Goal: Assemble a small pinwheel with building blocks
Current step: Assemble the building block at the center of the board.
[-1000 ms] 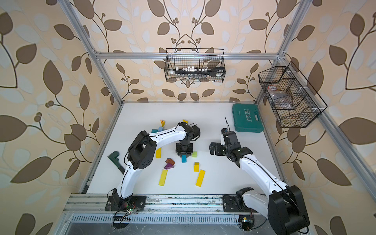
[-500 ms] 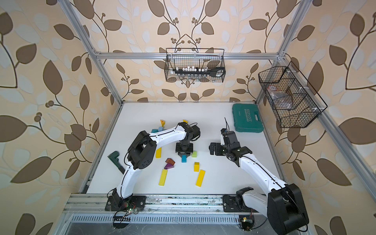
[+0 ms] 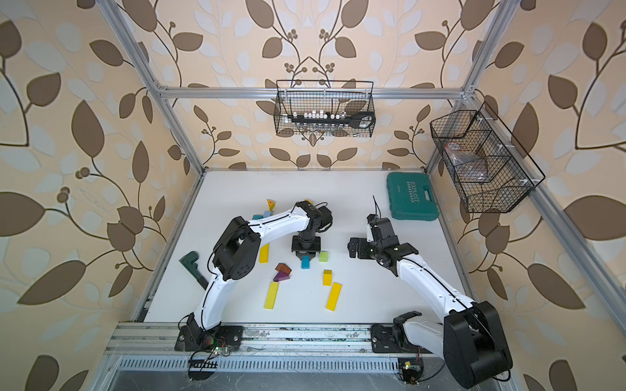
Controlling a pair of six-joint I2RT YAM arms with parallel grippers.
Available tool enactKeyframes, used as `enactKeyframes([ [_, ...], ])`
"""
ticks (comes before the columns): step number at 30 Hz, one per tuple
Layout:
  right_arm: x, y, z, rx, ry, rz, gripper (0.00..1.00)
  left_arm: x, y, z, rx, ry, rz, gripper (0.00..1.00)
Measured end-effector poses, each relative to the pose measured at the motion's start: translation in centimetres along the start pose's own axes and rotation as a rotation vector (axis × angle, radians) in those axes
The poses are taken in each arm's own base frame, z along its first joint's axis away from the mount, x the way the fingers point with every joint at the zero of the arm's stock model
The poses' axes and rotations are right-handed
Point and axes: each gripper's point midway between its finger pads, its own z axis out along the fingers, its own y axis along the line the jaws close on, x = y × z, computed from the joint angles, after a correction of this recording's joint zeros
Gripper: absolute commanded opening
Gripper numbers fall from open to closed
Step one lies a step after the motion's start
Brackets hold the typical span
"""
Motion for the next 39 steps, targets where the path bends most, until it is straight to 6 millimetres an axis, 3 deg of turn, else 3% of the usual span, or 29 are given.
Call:
enactKeyframes([
  [8, -0.1, 0.0, 0.2, 0.000, -0.003, 0.002, 1.00, -0.1, -0.1, 0.1, -0.004, 0.004, 0.012, 0.36],
  [12, 0.0, 0.0, 0.4, -0.004, 0.006, 0.003, 1.00, -0.4, -0.5, 0.8, -0.007, 0.011, 0.018, 0.36],
  [39, -0.1, 0.1, 0.6, -0.015, 0.007, 0.007, 1.00, -1.1, -0.1, 0.8, -0.008, 0.011, 0.009, 0.33],
])
